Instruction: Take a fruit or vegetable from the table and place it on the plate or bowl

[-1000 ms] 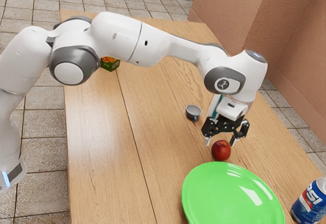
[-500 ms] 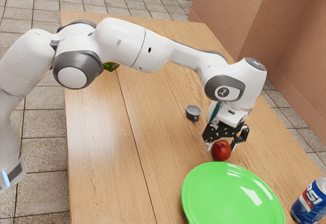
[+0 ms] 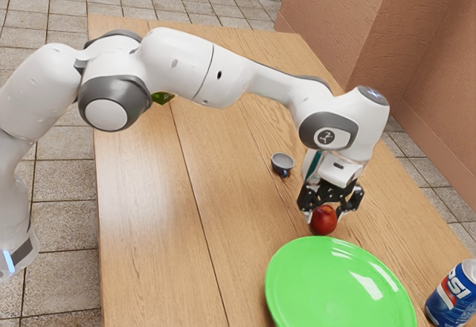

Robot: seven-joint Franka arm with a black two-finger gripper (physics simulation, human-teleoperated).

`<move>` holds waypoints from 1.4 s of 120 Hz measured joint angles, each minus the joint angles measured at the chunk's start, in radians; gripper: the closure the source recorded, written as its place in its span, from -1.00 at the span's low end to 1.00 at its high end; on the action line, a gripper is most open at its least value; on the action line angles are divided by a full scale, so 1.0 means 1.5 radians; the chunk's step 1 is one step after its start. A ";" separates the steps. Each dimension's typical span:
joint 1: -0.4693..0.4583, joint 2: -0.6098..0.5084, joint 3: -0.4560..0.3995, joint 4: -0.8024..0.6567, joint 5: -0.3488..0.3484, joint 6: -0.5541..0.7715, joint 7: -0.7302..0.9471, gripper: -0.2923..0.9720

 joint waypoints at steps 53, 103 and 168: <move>-0.035 -0.091 -0.001 0.004 0.002 0.000 0.002 0.05; -0.237 -0.243 0.005 -0.128 0.024 -0.039 0.003 0.05; -0.235 -0.198 0.005 -0.125 0.026 0.063 -0.012 0.02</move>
